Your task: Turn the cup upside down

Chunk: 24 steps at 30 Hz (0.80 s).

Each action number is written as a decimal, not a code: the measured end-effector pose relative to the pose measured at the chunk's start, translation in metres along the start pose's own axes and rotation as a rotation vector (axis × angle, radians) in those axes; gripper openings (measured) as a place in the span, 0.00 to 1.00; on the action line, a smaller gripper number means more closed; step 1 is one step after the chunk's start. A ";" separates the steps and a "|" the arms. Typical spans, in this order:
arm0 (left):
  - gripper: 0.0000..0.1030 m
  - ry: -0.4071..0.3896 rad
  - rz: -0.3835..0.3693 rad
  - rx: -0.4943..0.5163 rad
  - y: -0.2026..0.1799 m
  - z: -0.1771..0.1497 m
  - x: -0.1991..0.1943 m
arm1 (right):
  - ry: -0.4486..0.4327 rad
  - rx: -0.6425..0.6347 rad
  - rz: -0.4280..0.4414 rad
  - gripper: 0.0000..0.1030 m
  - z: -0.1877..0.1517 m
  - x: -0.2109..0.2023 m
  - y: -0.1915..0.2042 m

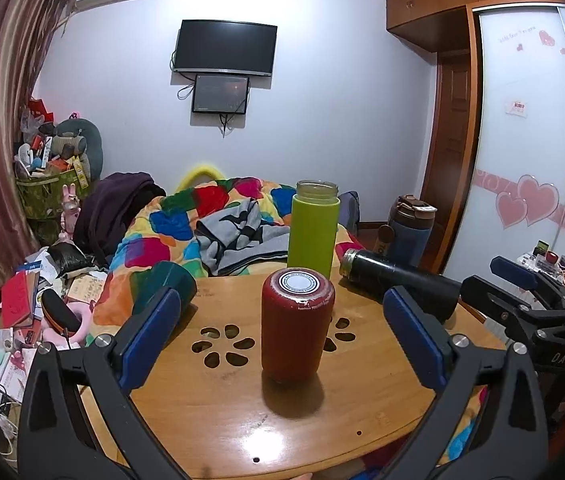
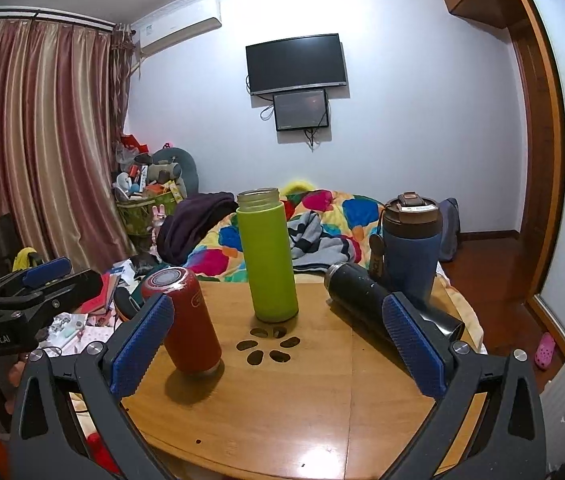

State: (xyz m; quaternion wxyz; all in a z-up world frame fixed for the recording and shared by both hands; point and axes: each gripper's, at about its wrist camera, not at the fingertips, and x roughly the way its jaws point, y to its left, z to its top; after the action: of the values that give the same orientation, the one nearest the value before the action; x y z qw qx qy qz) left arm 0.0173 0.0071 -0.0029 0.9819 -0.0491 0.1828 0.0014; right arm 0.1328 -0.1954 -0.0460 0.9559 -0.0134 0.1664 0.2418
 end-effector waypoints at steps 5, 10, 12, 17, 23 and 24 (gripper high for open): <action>1.00 -0.004 0.001 0.009 -0.003 -0.001 -0.001 | 0.001 -0.004 0.000 1.00 0.001 -0.001 0.002; 1.00 -0.011 0.003 0.012 -0.003 -0.001 -0.002 | -0.004 -0.010 -0.001 1.00 0.002 -0.002 0.005; 1.00 -0.012 0.003 0.012 -0.003 -0.002 -0.003 | -0.005 -0.011 -0.001 1.00 0.002 -0.002 0.006; 1.00 -0.013 0.003 0.014 -0.003 -0.002 -0.003 | -0.009 -0.014 -0.002 1.00 0.002 -0.003 0.006; 1.00 -0.015 0.003 0.017 -0.003 -0.001 -0.004 | -0.008 -0.013 -0.002 1.00 0.002 -0.003 0.006; 1.00 -0.015 0.003 0.017 -0.003 -0.001 -0.004 | -0.008 -0.012 -0.002 1.00 0.003 -0.003 0.006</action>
State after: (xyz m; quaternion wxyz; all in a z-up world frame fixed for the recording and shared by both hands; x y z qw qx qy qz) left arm 0.0137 0.0036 -0.0024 0.9837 -0.0406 0.1754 0.0019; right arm 0.1279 -0.1912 -0.0421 0.9566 -0.0183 0.1610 0.2420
